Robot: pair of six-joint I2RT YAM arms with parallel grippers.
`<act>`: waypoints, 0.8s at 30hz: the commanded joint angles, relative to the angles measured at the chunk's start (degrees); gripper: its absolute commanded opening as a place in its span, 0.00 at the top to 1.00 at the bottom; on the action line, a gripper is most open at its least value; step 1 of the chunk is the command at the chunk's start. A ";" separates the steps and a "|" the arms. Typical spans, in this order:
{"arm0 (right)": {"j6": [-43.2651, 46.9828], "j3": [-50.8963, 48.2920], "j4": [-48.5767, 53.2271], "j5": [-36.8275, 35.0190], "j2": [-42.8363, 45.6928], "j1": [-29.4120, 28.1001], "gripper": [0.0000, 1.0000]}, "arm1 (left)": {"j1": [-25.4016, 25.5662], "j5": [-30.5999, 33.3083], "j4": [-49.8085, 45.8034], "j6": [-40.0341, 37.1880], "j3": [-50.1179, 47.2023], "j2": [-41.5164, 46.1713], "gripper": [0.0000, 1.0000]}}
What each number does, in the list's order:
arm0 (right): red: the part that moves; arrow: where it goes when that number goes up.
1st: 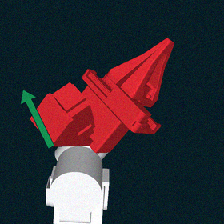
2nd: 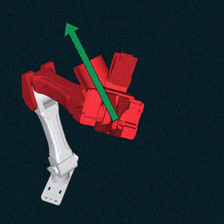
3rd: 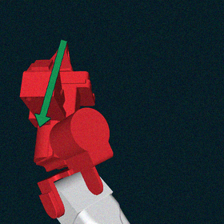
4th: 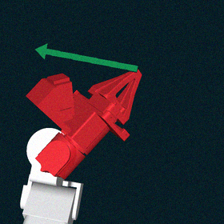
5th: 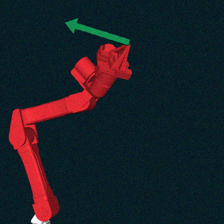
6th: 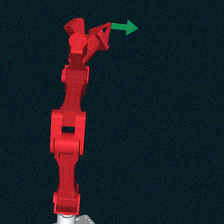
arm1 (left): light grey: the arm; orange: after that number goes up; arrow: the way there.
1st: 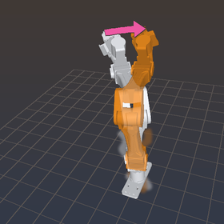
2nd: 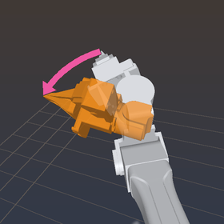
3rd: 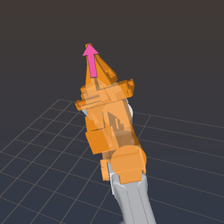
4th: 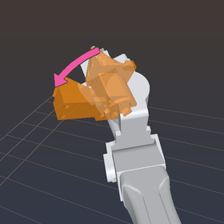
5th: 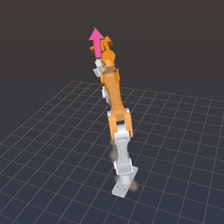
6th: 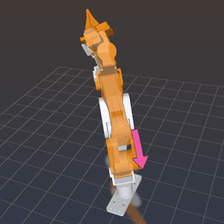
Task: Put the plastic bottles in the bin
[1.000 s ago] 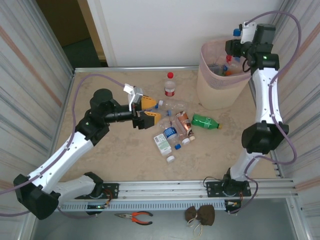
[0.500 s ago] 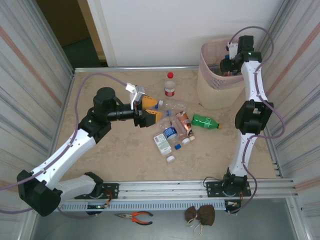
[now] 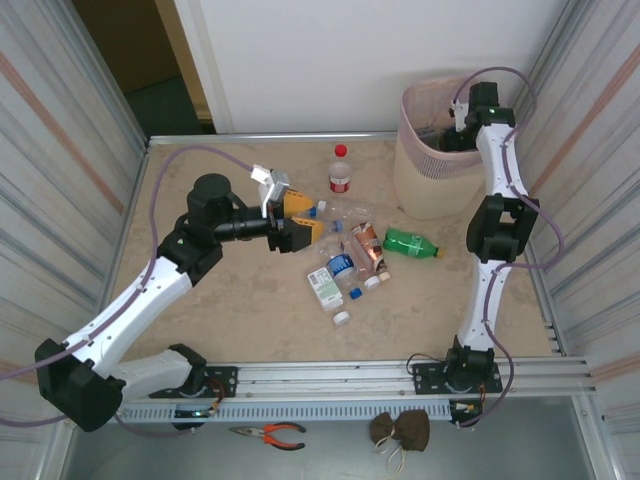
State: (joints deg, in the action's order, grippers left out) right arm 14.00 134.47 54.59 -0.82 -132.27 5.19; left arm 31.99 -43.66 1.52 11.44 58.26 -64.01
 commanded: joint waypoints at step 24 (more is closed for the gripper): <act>-3.88 0.08 0.13 2.10 15.92 -3.94 0.22 | -0.92 5.78 0.51 2.14 -1.22 1.09 0.20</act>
State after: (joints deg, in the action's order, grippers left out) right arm 12.45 134.47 55.37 -0.10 -121.43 2.24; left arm 31.44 -39.79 1.50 12.60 57.87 -64.58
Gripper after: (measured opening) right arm 0.776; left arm 0.802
